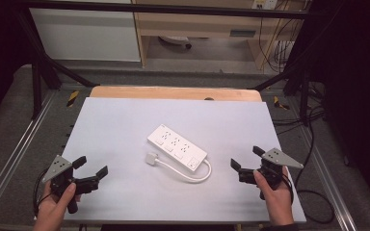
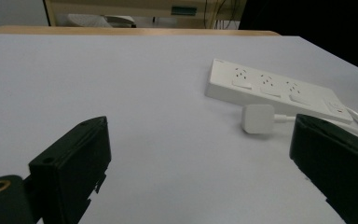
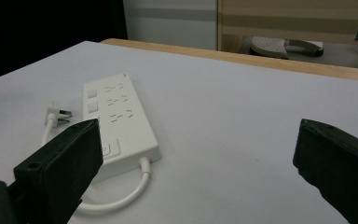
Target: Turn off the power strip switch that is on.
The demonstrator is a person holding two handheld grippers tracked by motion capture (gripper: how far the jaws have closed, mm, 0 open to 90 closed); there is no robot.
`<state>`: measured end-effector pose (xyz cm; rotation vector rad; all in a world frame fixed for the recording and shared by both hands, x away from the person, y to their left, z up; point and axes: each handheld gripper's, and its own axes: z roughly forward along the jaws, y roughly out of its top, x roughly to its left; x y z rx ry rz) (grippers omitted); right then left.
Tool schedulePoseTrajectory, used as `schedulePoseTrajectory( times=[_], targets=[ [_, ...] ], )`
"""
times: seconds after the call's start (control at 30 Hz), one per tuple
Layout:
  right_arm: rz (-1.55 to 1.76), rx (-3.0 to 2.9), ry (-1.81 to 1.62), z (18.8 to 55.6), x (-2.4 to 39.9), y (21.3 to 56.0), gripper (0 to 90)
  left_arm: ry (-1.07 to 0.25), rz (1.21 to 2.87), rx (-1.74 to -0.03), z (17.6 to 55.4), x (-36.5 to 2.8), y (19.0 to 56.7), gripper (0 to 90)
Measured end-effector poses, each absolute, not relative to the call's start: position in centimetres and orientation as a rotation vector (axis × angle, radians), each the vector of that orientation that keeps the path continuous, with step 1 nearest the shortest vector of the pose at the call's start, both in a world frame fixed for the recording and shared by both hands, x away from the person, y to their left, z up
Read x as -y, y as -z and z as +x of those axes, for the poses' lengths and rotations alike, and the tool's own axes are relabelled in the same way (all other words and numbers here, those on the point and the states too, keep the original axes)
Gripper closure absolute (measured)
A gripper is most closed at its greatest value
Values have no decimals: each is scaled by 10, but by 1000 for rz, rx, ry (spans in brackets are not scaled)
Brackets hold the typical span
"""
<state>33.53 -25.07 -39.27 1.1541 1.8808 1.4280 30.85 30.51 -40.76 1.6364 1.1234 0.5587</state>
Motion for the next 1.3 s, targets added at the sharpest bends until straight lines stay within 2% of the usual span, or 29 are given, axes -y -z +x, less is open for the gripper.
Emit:
schedulePoseTrajectory(
  times=[1.0, 1.13, 1.17, 1.2, 1.3],
  targets=[
    [1057, -1887, -1493, 348, 220, 366, 45, -554, 1637, -1134, 309, -306, 408, 50],
    [1032, -1886, -1514, 350, 217, 361, 109, -553, 1636, -1133, 309, -307, 408, 50],
    [1014, -1885, -1516, 350, 215, 359, 171, -551, 1638, -1132, 309, -306, 408, 50],
    [1014, -1885, -1516, 350, 215, 359, 171, -551, 1638, -1132, 309, -306, 408, 50],
    [989, -1886, -1553, 351, 212, 356, 268, -549, 1644, -1127, 309, -306, 408, 50]
  ],
)
